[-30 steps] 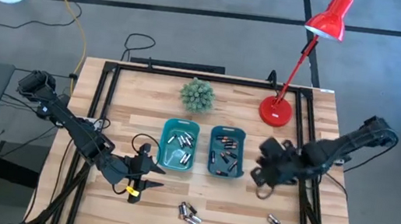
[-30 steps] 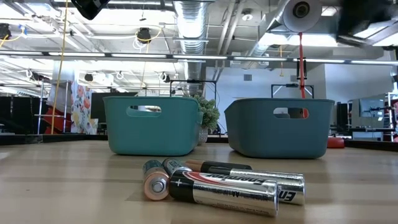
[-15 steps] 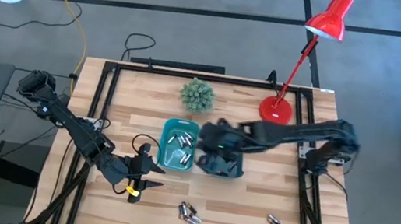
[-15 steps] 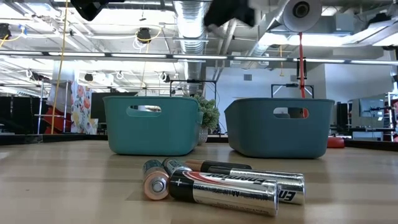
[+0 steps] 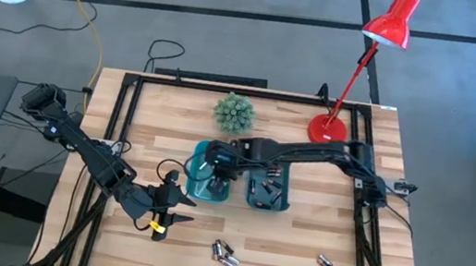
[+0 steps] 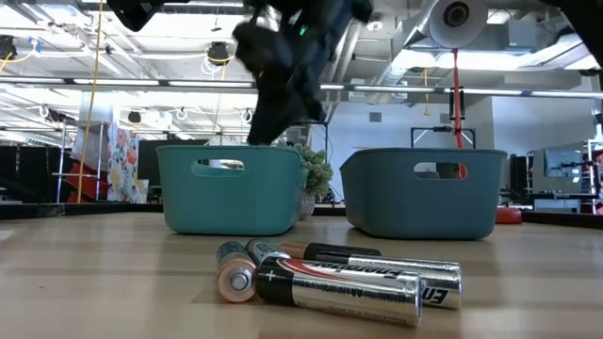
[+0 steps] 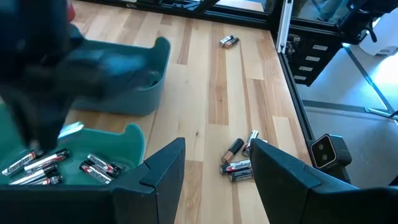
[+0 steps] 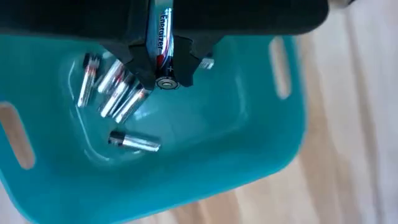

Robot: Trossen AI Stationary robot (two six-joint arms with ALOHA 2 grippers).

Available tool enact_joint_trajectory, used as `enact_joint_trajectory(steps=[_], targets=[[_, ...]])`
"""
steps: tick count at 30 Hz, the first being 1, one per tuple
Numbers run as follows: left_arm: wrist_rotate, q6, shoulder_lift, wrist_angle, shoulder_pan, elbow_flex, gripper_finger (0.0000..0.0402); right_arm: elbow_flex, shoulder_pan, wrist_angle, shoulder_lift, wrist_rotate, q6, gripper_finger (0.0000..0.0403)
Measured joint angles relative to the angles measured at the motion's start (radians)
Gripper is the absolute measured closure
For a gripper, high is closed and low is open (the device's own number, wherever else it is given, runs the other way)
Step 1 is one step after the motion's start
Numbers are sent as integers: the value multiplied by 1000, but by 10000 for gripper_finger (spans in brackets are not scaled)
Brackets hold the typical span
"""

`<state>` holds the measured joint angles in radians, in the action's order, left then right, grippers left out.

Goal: Sort batteries
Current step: Put the silver battery into the green bin

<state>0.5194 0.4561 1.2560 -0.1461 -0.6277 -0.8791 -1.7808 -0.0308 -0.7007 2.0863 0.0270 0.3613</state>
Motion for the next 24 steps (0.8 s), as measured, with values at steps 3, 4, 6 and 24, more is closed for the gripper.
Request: enact_joint_trajectory(steps=[3,4,6,24], targets=[[0,0,0,0,0,0,225,-24,21,7,48,-15,-5,393],[0,0,0,0,0,0,225,-32,27,10,63,-24,-8,393],[0,0,0,-1,0,0,225,-42,38,11,85,-34,-25,393],[0,0,0,-3,0,0,225,-44,71,26,139,-59,-3,280]])
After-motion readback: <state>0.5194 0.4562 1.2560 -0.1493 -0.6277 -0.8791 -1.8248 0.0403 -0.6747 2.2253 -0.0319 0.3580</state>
